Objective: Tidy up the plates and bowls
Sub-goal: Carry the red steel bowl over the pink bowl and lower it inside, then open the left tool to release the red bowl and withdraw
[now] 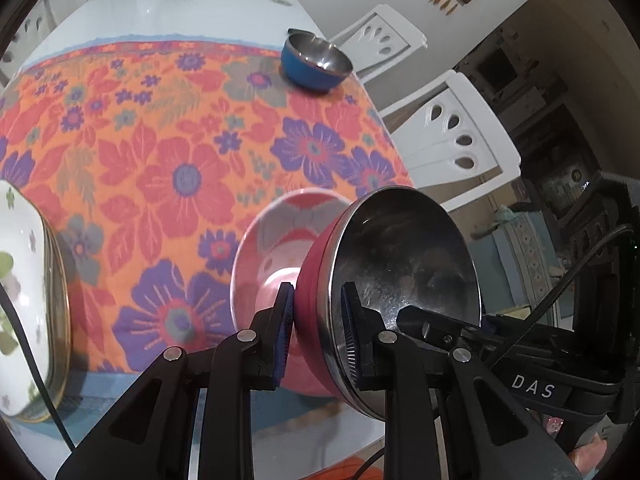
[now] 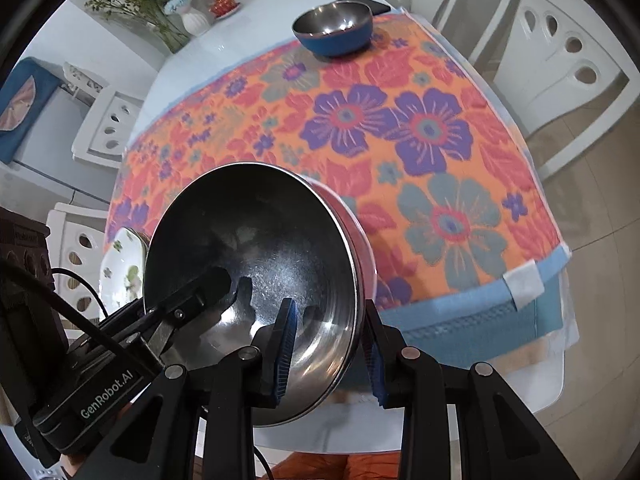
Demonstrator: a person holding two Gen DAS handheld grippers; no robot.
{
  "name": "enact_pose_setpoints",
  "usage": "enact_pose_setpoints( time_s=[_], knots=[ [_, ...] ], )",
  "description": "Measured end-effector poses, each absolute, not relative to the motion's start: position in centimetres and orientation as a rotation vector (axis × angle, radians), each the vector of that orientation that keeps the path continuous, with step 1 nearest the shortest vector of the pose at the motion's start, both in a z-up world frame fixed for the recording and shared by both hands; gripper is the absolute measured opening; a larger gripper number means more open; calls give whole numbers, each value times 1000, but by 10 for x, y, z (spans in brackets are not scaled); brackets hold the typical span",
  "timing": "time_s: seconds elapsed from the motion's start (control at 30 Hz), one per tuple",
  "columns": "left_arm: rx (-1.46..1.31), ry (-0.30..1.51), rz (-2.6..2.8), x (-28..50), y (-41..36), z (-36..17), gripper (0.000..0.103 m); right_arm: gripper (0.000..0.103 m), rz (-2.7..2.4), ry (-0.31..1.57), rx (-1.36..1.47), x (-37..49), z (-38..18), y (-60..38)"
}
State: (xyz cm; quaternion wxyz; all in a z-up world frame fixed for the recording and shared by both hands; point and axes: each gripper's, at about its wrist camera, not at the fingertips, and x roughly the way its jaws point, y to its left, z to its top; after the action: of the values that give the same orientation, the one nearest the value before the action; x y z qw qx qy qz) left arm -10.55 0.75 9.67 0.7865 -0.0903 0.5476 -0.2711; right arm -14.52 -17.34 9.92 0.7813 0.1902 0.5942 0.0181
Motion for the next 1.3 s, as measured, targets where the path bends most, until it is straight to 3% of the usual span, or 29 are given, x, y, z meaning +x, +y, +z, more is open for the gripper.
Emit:
enact_pose_setpoints(
  time_s=[0.27, 0.63, 1.3],
  knots=[
    [-158, 1200, -558, -107, 6, 83, 20, 31, 25, 1296, 411, -152, 84, -169],
    [-67, 1191, -508, -100, 8, 83, 33, 31, 18, 1287, 386, -151, 83, -166],
    [-40, 1141, -472, -92, 25, 100, 33, 31, 51, 1282, 388, -148, 96, -163]
  ],
)
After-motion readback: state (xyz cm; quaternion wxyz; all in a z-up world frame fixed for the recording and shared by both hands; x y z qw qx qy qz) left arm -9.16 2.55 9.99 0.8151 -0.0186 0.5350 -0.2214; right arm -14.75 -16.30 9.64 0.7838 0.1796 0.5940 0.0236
